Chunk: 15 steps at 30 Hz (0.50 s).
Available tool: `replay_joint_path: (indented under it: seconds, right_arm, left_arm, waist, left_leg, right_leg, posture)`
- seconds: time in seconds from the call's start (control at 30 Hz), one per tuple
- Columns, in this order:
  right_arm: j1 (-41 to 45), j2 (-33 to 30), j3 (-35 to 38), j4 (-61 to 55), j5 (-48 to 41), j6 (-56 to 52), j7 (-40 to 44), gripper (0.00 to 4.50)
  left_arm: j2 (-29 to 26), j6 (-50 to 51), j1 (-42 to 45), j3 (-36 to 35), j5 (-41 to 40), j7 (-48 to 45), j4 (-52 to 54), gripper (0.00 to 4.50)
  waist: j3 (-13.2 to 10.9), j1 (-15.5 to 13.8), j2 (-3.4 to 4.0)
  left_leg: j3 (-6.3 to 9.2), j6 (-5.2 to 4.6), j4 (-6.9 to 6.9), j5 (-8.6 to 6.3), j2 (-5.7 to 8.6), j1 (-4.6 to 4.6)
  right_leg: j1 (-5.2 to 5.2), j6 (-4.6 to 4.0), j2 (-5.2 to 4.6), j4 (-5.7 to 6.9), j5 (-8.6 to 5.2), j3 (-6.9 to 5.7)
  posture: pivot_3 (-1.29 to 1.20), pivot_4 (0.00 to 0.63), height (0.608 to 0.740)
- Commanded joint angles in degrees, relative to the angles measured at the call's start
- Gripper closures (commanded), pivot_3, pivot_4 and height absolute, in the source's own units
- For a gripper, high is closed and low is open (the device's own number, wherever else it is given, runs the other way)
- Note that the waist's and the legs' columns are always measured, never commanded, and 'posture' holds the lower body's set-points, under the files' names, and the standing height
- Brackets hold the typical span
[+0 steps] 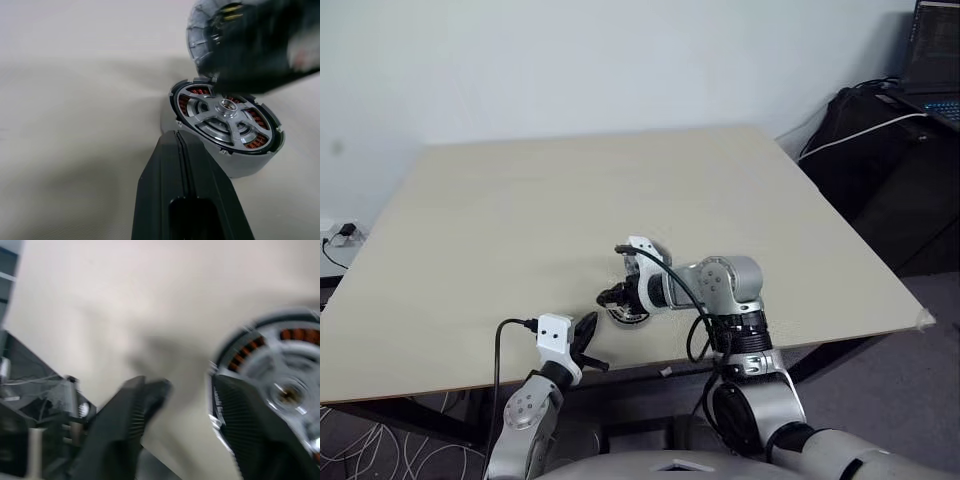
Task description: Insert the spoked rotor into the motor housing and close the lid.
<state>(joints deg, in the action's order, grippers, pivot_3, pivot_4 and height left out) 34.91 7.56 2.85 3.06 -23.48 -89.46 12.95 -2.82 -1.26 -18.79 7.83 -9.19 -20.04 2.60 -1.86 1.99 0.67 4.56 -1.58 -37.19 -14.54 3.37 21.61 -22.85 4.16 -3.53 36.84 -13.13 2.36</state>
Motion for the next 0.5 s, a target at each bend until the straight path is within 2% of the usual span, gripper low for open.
replay_joint_path:
  seconds: [0.03,0.13,0.17,0.3,0.37,0.5]
  right_arm:
    - [0.8,-5.28,-6.86,-6.87,-2.26,2.86,5.1,0.85]
    - [-0.53,-19.29,-22.39,-14.87,-1.14,13.82,15.66,0.85]
    - [-0.7,-22.3,-25.3,-16.05,-0.45,16.83,17.78,0.85]
    - [0.31,-40.29,-42.74,-18.26,12.79,40.3,29.88,0.85]
    - [1.14,-45.37,-47.14,-17.55,17.34,48.47,34.88,0.85]
    - [2.4,-48.35,-49.23,-14.75,22.29,58.4,41.45,0.85]
  left_arm:
    - [-0.23,-0.23,0.74,0.09,-0.45,-0.28,1.38,4.5]
    - [-0.3,-0.14,0.83,0.17,-0.51,-0.4,1.29,4.5]
    - [-0.32,-0.15,0.83,0.17,-0.54,-0.44,1.25,4.5]
    - [-0.4,0.08,1.02,0.27,-0.63,-0.72,1.09,4.5]
    - [-0.45,0.16,1.06,0.31,-0.69,-0.86,1.03,4.5]
    - [-0.42,0.35,1.08,0.31,-0.73,-0.98,1.05,4.5]
  waist:
    - [-0.01,0.01,0.02]
    - [-0.04,-0.08,0.03]
    - [-0.04,-0.01,0.02]
    - [-0.06,0.1,-0.02]
    - [-0.12,0.02,-0.08]
    - [-0.24,0.09,-0.28]
  left_leg:
    - [0.0,0.0,0.01,0.0,0.0,0.0]
    - [0.0,-0.05,-0.02,-0.03,0.06,0.05]
    - [0.0,-0.06,-0.01,-0.03,0.08,0.05]
    - [-0.02,-0.08,-0.01,-0.05,0.03,0.05]
    - [-0.03,-0.08,-0.02,-0.05,0.04,0.05]
    - [-0.04,-0.07,-0.03,-0.05,-0.04,0.03]
  right_leg:
    - [0.0,0.0,0.0,-0.01,0.0,0.0]
    - [0.03,0.3,-0.08,-0.11,-0.19,-0.03]
    - [0.05,0.33,-0.09,-0.14,-0.21,-0.04]
    - [0.04,0.44,-0.06,-0.17,-0.27,-0.05]
    - [0.07,0.46,-0.07,-0.21,-0.27,-0.08]
    - [0.07,0.48,-0.01,-0.2,-0.26,-0.04]
  posture:
    - [0.0,0.0,0.74]
    - [0.0,0.0,0.74]
    - [0.0,0.0,0.74]
    - [0.0,0.0,0.74]
    - [0.0,0.0,0.74]
    - [0.0,0.0,0.74]
